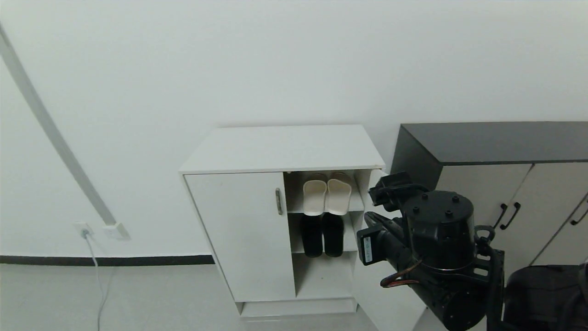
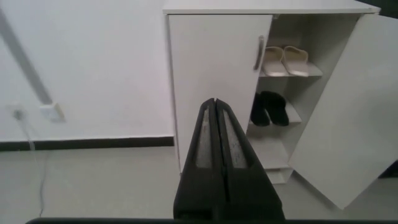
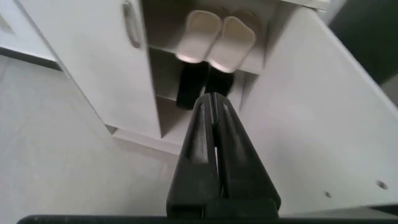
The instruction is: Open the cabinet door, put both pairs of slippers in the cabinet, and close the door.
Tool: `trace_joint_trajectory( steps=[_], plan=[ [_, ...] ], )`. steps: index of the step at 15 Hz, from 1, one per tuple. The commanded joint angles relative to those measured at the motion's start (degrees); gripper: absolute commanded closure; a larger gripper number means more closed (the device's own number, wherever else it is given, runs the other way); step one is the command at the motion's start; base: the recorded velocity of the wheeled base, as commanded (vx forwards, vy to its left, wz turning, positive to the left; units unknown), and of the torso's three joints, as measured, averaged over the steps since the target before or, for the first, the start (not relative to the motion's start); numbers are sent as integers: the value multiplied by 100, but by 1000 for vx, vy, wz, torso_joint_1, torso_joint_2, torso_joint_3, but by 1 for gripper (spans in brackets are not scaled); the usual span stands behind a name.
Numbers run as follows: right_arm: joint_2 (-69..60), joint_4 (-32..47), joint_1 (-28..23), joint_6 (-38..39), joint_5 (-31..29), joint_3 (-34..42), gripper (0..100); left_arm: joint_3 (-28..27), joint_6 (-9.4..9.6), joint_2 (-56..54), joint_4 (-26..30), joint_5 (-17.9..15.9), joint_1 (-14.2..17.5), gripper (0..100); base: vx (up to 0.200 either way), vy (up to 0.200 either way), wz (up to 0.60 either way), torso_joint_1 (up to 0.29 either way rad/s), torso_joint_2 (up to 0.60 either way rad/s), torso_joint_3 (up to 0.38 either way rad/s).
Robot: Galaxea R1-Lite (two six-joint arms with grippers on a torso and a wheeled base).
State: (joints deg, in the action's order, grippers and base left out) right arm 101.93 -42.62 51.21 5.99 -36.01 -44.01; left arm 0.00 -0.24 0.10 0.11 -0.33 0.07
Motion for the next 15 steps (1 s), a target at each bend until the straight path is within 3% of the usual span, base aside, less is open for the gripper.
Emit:
trace_joint_trajectory(
  steps=[1,5,12,15],
  plan=[
    [12,-1,-15,-1,6,15,100,0,-2,-1,-2,-2,1,100,0,0,-600,17,2,2],
    [20,-10,-59,-10,6,15,100,0,-2,-1,-2,-2,1,100,0,0,-600,10,0,0],
    [179,-273,-173,-54,165,6,100,0,-2,-1,-2,-2,1,100,0,0,0,0,0,0],
    [346,-291,-393,-98,173,-178,100,0,86,-1,-2,-37,1,100,0,0,0,0,0,0]
  ],
)
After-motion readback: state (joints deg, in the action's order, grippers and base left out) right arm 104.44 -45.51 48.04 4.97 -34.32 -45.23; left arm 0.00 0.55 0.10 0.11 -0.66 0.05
